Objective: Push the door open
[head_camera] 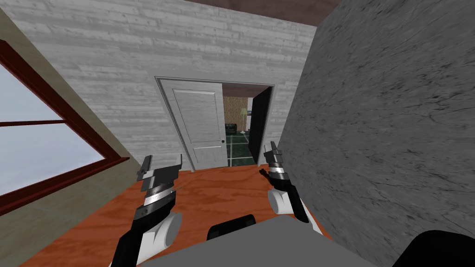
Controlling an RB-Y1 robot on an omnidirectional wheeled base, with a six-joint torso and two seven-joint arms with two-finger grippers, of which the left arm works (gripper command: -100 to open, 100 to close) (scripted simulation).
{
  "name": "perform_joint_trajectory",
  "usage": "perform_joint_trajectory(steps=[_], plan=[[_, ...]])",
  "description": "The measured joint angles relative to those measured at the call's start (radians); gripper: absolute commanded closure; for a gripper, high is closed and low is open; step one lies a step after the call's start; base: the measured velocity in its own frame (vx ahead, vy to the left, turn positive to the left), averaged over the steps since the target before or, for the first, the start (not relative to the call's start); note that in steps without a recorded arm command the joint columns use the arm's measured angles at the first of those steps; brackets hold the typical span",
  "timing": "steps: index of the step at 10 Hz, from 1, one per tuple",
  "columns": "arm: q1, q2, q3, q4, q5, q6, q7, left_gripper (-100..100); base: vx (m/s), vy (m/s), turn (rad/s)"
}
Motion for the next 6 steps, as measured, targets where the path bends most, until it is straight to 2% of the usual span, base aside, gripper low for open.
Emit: perform_joint_trajectory(steps=[3, 6], plan=[[-0.024, 0.014, 0.000, 0.065, 0.028, -0.005, 0.042, -100, 0.085, 0.019, -0.106], [-0.053, 0.026, -0.003, 0.149, 0.057, -0.026, 0.090, -100, 0.093, 0.028, -0.124]])
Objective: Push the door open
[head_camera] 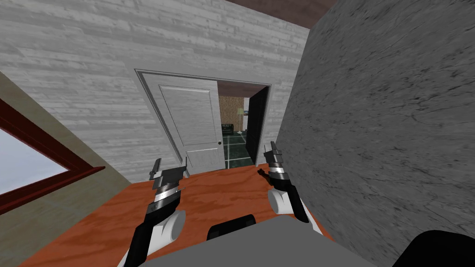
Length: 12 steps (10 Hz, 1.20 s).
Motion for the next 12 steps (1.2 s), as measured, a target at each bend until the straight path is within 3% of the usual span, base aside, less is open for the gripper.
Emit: perform_joint_trajectory(steps=[4, 5, 12], plan=[[-0.049, 0.008, -0.005, 0.122, 0.040, -0.020, 0.063, -100, 0.097, 0.033, -0.126], [-0.062, 0.019, 0.000, 0.160, 0.055, -0.029, 0.085, -100, 0.091, 0.043, -0.109], [-0.115, 0.032, -0.004, 0.324, 0.126, -0.055, 0.198, -100, 0.072, 0.031, -0.105]])
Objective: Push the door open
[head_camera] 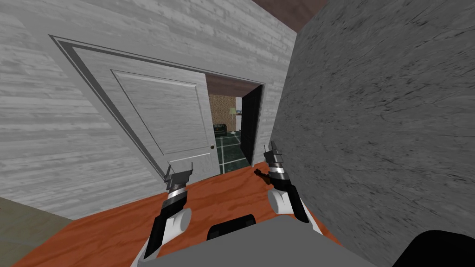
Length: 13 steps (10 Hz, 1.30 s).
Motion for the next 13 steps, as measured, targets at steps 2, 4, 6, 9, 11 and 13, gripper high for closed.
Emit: perform_joint_trajectory(steps=[2, 4, 6, 9, 11, 13], plan=[[-0.019, 0.001, 0.000, 0.047, 0.013, -0.009, 0.021, -100, 0.063, 0.032, -0.115], [-0.039, 0.000, -0.003, 0.108, 0.034, -0.022, 0.055, -100, 0.089, 0.047, -0.137], [-0.057, 0.000, -0.005, 0.168, 0.057, -0.034, 0.092, -100, 0.091, 0.045, -0.141], [-0.088, 0.003, -0.003, 0.253, 0.095, -0.043, 0.150, -100, 0.077, 0.045, -0.096], [-0.105, -0.002, -0.006, 0.300, 0.106, -0.056, 0.169, -100, 0.049, 0.033, -0.114], [-0.126, 0.000, -0.005, 0.356, 0.129, -0.064, 0.205, -100, 0.083, 0.049, -0.123]])
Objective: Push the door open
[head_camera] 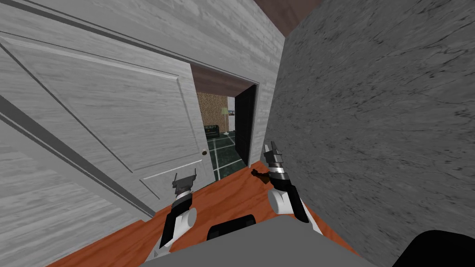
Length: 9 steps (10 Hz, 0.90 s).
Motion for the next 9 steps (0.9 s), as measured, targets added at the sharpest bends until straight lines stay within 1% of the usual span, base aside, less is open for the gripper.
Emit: perform_joint_trajectory(steps=[1, 3, 4, 5, 7, 9], plan=[[-0.008, 0.000, -0.001, 0.031, 0.011, -0.007, 0.020, -100, 0.081, 0.057, -0.104], [-0.033, -0.009, -0.003, 0.094, 0.031, -0.020, 0.051, -100, 0.085, 0.051, -0.145], [-0.038, -0.008, -0.003, 0.114, 0.043, -0.023, 0.069, -100, 0.085, 0.082, -0.103], [-0.040, -0.013, -0.004, 0.129, 0.053, -0.022, 0.082, -100, 0.050, 0.056, -0.030], [-0.061, -0.012, -0.003, 0.174, 0.066, -0.031, 0.104, -100, 0.043, 0.033, -0.081], [-0.081, -0.020, -0.004, 0.229, 0.083, -0.043, 0.132, -100, 0.071, 0.065, -0.130]])
